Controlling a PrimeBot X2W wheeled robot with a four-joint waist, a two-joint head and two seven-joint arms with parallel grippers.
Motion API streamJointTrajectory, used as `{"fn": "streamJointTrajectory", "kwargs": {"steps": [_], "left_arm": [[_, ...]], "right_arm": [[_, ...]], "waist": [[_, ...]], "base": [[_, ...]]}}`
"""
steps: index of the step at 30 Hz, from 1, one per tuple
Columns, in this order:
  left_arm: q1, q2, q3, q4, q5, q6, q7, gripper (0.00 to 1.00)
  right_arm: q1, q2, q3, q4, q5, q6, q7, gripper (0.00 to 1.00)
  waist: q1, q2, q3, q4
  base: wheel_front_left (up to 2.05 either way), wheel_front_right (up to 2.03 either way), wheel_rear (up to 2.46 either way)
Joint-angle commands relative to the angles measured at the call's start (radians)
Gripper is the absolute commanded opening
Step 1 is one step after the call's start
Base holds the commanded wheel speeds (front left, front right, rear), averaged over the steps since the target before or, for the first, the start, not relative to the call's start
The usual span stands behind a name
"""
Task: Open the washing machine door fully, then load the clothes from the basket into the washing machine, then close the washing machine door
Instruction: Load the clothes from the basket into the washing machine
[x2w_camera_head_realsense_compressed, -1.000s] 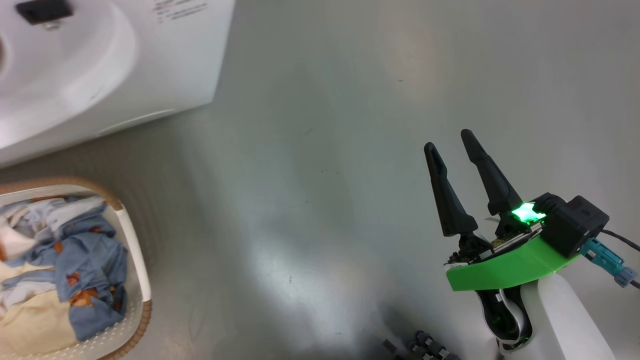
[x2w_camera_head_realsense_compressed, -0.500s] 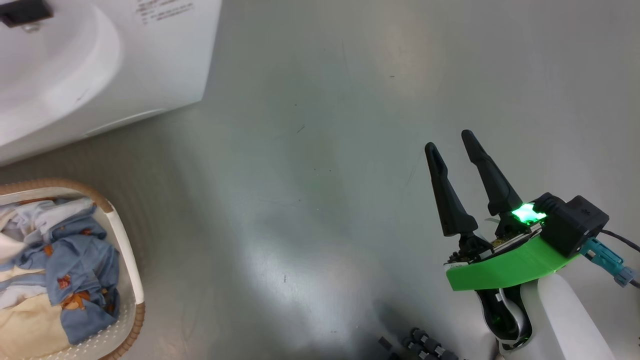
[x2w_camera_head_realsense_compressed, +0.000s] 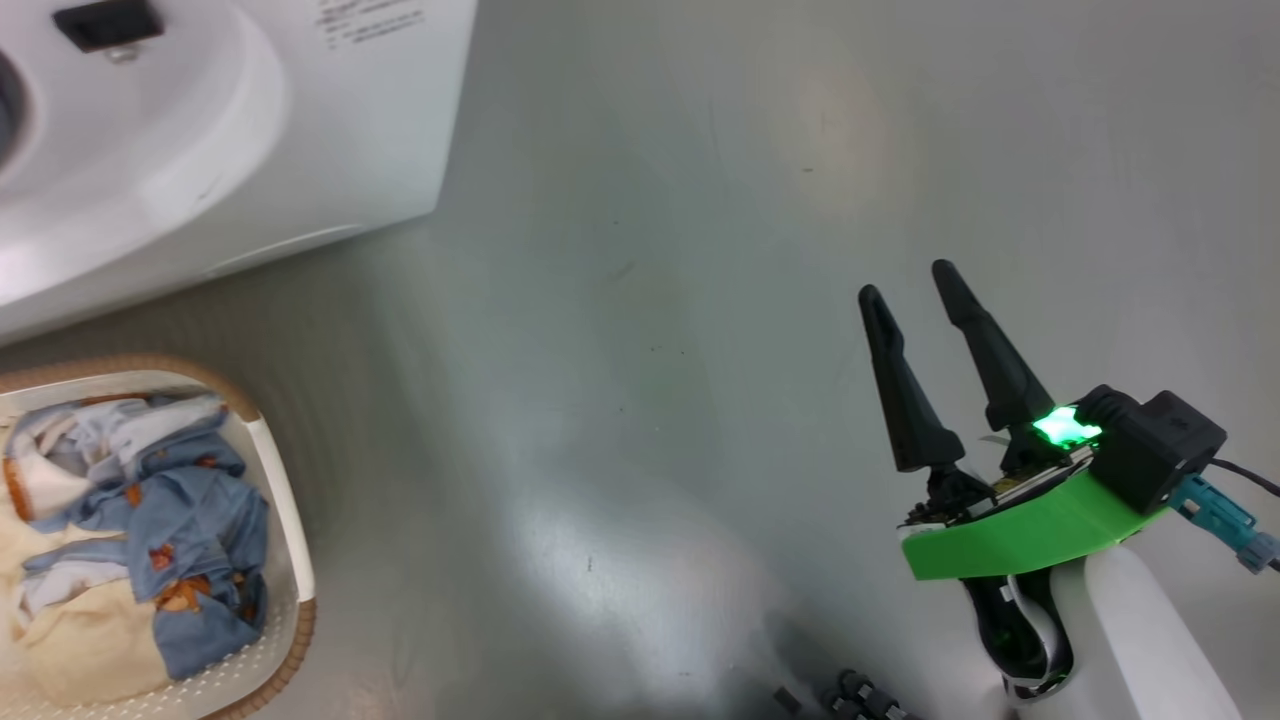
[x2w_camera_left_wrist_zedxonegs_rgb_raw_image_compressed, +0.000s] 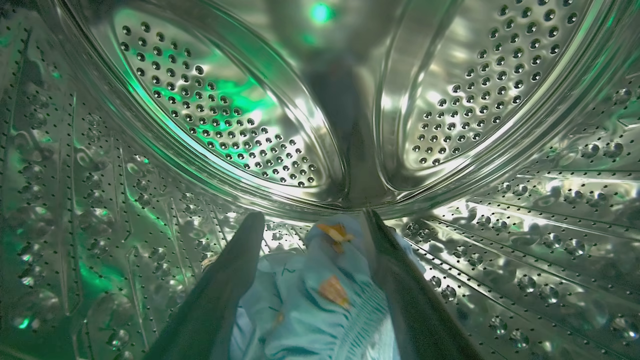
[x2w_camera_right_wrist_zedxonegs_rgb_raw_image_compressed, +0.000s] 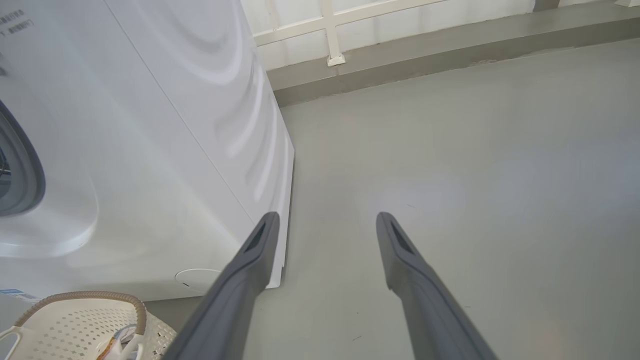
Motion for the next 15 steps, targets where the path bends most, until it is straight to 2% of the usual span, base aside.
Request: {"fn": "streamJointTrajectory", "kwargs": {"steps": [1, 10, 15], "left_arm": [[0.027, 0.043, 0.014, -0.017, -0.007, -0.006, -0.013, 1.00], [0.130, -0.013, 0.018, -0.041, -0.033, 0.009, -0.121, 1.00], [0.239, -0.043, 0.027, -0.104, -0.053, 0.030, -0.171, 1.00]], "right_arm": [[0.022, -0.016, 0.008, -0.020, -0.005, 0.006, -0.005, 1.00], [0.045, -0.033, -0.025, -0.033, -0.021, 0.006, -0.005, 1.00], [0.060, -0.048, -0.045, -0.044, -0.036, 0.006, -0.005, 1.00]], "waist": [[0.0001, 0.0000, -0.009, 0.008], [0.0001, 0.0000, -0.053, 0.055], [0.0001, 0.0000, -0.080, 0.089]], "base": [[0.00, 0.00, 0.00], [0.00, 0.00, 0.00], [0.00, 0.00, 0.00]]}}
